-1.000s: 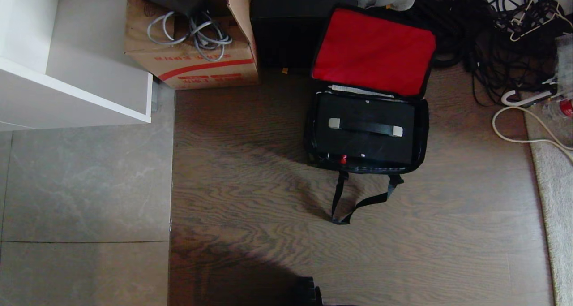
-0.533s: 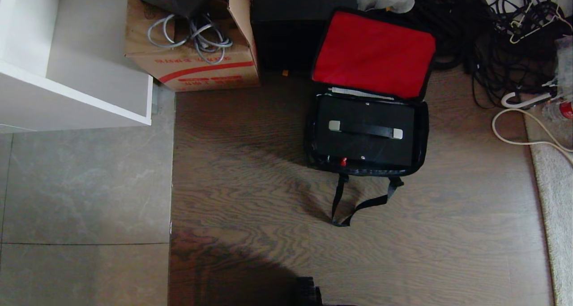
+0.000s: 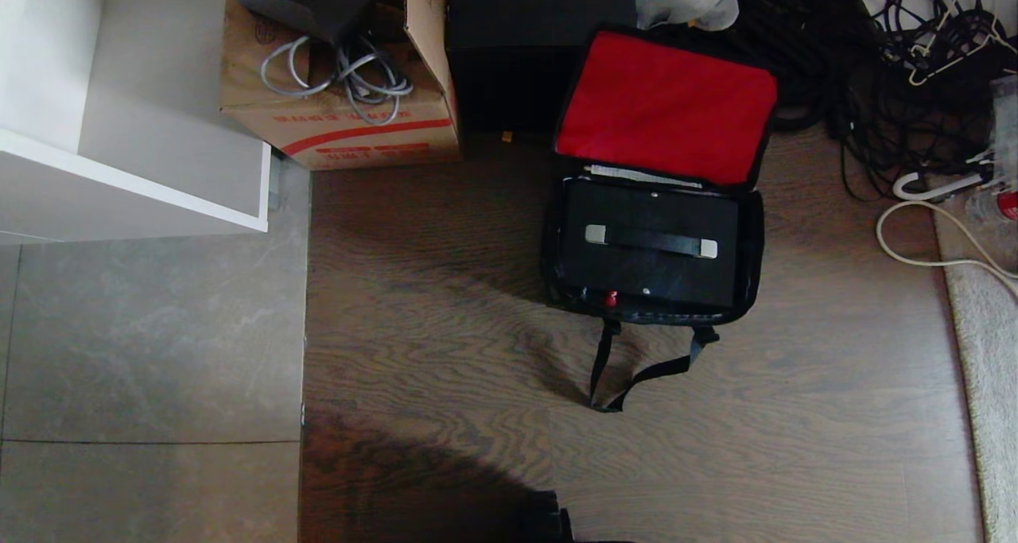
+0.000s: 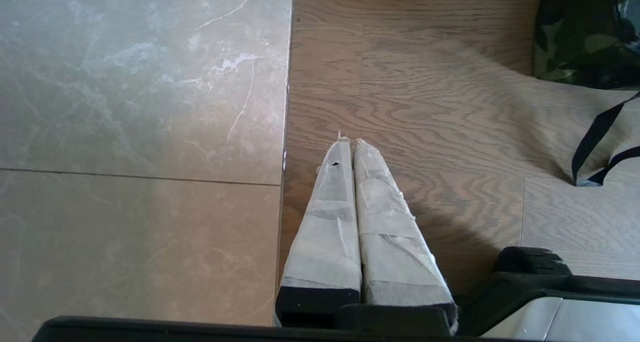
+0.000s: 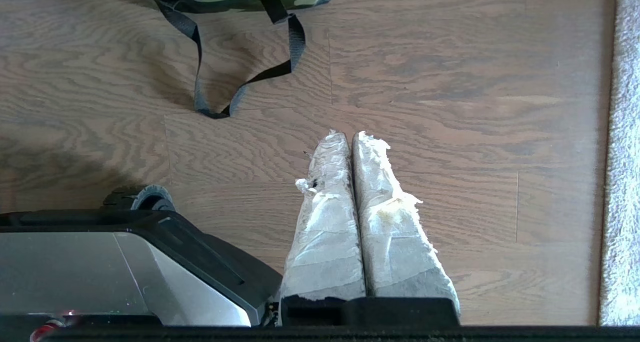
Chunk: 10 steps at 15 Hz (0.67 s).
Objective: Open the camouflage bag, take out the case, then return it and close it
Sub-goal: Grip the handle
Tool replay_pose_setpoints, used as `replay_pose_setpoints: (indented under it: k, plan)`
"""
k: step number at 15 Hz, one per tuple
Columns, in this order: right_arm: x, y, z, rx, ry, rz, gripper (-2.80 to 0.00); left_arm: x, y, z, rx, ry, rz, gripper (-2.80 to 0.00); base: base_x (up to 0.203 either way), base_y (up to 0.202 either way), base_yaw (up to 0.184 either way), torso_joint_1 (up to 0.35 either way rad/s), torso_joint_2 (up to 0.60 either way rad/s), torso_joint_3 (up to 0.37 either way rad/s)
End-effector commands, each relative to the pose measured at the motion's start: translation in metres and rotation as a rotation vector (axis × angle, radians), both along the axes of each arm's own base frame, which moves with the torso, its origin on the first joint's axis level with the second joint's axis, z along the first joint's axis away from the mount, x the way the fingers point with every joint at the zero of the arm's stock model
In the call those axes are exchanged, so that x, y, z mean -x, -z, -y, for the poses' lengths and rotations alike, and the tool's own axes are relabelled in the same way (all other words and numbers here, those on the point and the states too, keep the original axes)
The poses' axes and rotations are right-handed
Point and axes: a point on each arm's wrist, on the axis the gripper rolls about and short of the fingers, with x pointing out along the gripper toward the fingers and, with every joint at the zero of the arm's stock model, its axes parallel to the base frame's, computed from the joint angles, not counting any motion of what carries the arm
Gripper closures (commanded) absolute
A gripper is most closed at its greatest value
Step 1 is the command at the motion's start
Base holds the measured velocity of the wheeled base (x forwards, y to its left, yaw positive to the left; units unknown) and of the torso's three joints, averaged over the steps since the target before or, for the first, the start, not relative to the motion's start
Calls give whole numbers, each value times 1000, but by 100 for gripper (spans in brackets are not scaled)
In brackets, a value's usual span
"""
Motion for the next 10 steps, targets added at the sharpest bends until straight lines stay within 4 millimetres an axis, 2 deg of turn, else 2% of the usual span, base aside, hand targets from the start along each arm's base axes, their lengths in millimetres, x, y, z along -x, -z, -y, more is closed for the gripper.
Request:
replay_pose_setpoints:
  k: [1,10]
  plan:
    - [0,0,0,0,-1,-4,0,-1,2,0,1,0,-7,0,0,0,0,0,0,0]
    - [0,0,0,3,-3,-1,0,-1,2,0,1,0,-7,0,0,0,0,0,0,0]
